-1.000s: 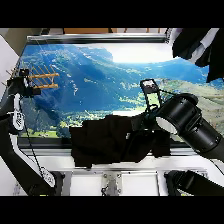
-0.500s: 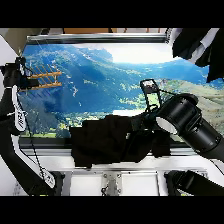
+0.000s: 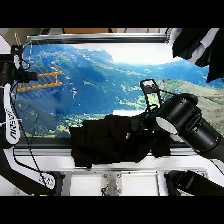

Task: Fold the clothes and pants, and hang the long-sleeved shirts on hangers.

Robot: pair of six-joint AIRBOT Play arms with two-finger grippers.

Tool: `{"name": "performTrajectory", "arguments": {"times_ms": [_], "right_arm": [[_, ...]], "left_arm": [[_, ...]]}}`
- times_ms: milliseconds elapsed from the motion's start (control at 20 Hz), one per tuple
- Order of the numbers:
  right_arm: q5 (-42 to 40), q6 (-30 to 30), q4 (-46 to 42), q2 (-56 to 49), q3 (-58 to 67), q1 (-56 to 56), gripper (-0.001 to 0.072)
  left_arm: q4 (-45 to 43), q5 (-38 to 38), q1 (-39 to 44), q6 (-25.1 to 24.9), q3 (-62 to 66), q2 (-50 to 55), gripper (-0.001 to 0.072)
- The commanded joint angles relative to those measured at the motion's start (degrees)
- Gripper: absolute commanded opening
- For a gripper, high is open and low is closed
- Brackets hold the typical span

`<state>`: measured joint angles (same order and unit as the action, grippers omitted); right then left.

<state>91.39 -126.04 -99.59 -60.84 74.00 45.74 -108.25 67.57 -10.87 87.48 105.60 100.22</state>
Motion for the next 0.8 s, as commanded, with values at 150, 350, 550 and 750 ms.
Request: {"name": "performTrajectory", "arguments": {"times_ms": [150,350,550,750], "right_arm": [[0.02,0.0,0.0,-0.04,0.0,0.07,0.0021],[0.02,0.0,0.0,-0.02,0.0,0.07,0.0021],[0.02,0.0,0.0,-0.02,0.0,0.07,0.0021],[0.02,0.0,0.0,-0.02,0.0,0.07,0.0021]], "left_arm": [[4.07,5.42,4.28,-13.81,-0.92,-8.15,0.0014],[29.55,15.93,2.89,-29.53,-0.92,-12.48,0.0014],[42.82,28.98,1.49,-35.12,-0.92,-15.37,0.0013],[42.32,32.96,2.01,-35.69,-0.87,-15.17,0.0013]]}}
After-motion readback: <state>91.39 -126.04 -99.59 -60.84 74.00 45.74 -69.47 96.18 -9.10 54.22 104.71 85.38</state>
